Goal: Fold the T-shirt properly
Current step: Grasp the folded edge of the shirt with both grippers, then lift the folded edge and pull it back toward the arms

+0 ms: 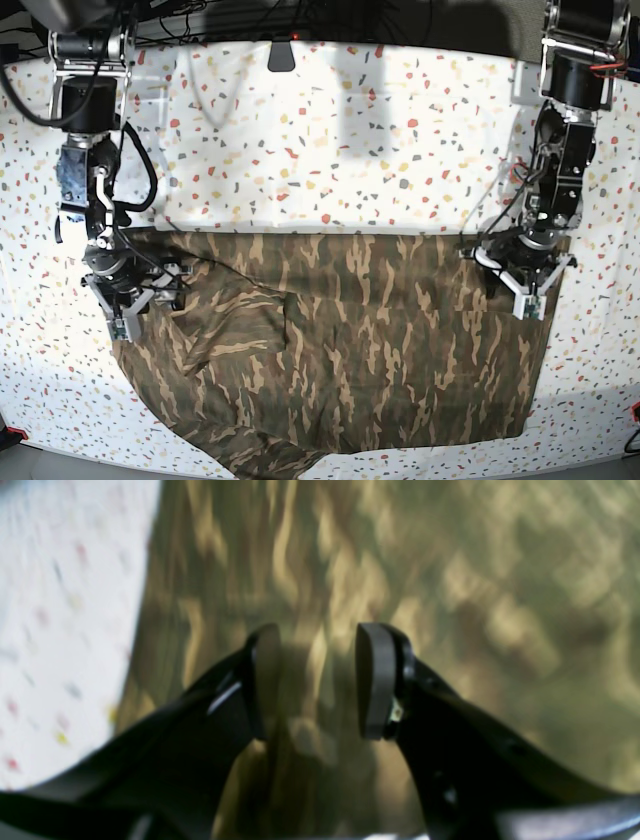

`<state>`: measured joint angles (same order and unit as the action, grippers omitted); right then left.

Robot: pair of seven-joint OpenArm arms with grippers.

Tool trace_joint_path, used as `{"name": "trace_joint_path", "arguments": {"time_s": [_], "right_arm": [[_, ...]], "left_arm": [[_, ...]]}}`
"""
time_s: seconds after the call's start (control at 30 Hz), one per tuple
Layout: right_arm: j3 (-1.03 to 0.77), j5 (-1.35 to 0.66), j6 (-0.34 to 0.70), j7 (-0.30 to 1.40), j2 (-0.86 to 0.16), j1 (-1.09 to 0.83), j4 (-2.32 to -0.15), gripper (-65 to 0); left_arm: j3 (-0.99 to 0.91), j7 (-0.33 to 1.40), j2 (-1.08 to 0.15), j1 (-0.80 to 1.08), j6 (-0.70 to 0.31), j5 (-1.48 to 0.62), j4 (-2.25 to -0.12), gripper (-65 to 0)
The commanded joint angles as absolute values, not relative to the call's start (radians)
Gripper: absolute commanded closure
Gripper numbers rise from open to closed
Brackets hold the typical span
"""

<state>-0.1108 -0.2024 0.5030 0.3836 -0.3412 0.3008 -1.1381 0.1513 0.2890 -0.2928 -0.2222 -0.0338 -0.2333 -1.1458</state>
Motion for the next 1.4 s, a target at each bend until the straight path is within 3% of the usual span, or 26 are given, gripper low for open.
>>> {"name": "trace_joint_path", "arguments": {"time_s": [0.0, 0.13, 0.3, 0.87, 1.17, 1.37], "right_arm": [[-0.116, -0.199, 0.505, 0.36, -0.355, 0.317, -1.153, -36.8], [-0.116, -0.183, 0.505, 0.358, -0.355, 0.283, -1.153, -36.8], [-0.115, -0.185, 0.529, 0.368, -0.354, 0.25, -1.153, -33.7], [-0.116, -0.188, 0.536, 0.442, -0.368, 0.146, -1.159, -33.7], [-0.116, -0.202, 0.542, 0.44, -0.398, 0.078, -1.249, -33.7], [-0.116, -0.17, 0.596, 0.427, -0.47, 0.088, -1.367, -33.7]], "left_arm": [[0.145, 0.262, -0.297, -0.25, -0.03, -0.237, -1.135, -24.1], [0.145, 0.294, -0.297, -0.239, -0.038, -0.237, -1.08, -24.1], [0.145, 0.336, -0.297, -0.23, -0.151, -0.255, -1.081, -24.1], [0.145, 0.476, -0.297, -0.174, -0.15, -0.29, -1.082, -24.1], [0.145, 0.398, -0.305, -0.073, -0.15, -0.284, -1.13, -24.1], [0.145, 0.276, -0.327, -0.07, -0.15, -0.042, -1.255, -24.1]]}}
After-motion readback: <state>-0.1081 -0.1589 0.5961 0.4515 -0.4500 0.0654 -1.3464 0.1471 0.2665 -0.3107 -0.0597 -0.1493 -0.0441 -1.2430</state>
